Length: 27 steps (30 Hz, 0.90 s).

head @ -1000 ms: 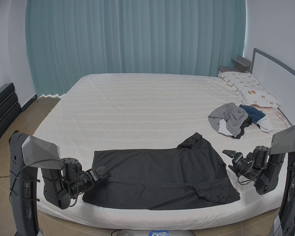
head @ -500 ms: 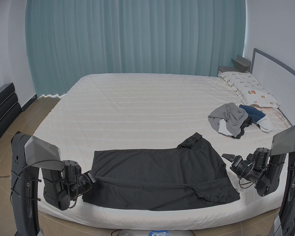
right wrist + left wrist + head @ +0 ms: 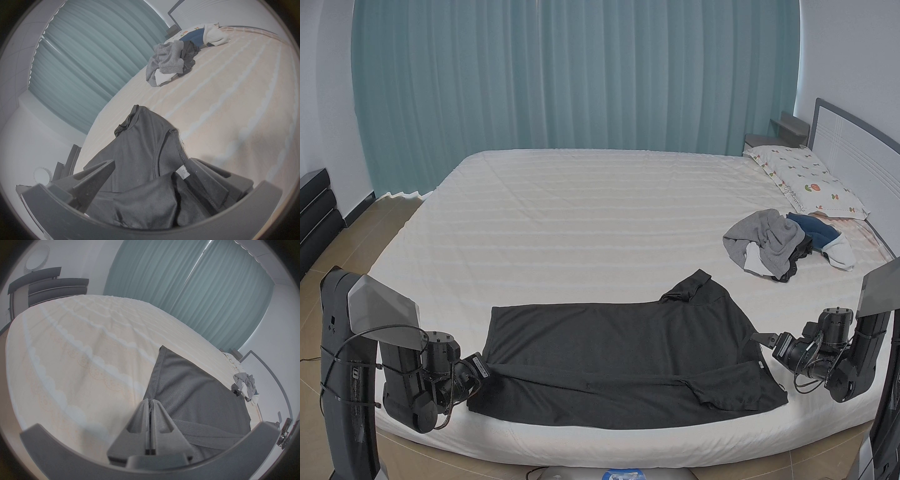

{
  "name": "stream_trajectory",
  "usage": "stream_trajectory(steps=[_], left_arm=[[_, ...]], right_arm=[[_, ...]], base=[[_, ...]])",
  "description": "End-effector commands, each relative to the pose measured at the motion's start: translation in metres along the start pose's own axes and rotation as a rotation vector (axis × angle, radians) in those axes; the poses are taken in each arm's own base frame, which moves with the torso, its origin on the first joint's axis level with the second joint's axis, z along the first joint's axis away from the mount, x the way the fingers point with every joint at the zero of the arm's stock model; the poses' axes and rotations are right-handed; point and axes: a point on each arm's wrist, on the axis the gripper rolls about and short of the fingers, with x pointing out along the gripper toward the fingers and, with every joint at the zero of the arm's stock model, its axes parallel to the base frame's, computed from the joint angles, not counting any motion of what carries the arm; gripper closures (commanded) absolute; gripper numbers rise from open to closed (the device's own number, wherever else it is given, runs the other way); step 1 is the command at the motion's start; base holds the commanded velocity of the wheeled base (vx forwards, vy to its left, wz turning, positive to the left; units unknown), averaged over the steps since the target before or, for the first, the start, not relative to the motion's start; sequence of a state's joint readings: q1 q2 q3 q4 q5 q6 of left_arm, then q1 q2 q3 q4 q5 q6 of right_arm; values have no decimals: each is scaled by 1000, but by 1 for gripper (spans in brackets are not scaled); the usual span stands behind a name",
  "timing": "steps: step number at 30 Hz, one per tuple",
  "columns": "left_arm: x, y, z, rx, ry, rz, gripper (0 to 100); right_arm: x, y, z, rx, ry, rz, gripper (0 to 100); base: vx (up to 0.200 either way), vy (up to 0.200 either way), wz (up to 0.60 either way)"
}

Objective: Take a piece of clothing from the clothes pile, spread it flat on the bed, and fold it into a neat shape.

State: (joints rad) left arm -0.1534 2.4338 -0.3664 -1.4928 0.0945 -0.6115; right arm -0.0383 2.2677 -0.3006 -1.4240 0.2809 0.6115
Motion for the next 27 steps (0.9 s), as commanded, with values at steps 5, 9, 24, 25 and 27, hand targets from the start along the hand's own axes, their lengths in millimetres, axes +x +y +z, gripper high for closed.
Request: stream_trajectory(steps=[5, 9, 24, 25, 27], left_arm=[[0, 0, 0, -1, 0, 1, 100], [0, 0, 0, -1, 0, 1, 100], [-1, 0, 0, -1, -1, 0, 100], [-1, 0, 0, -1, -1, 0, 100], [0, 0, 0, -1, 0, 1, 100]], right_arm=[[-3, 1, -8, 0, 64, 37, 0], [3, -3, -14, 4, 88, 32, 0], [15, -10, -29, -24, 143, 17, 100], [16, -10, -29, -41, 140, 18, 100], [15, -11, -29, -49, 136, 22, 100]], base=[[0, 0, 0], [0, 0, 0], [0, 0, 0], [0, 0, 0], [0, 0, 0]])
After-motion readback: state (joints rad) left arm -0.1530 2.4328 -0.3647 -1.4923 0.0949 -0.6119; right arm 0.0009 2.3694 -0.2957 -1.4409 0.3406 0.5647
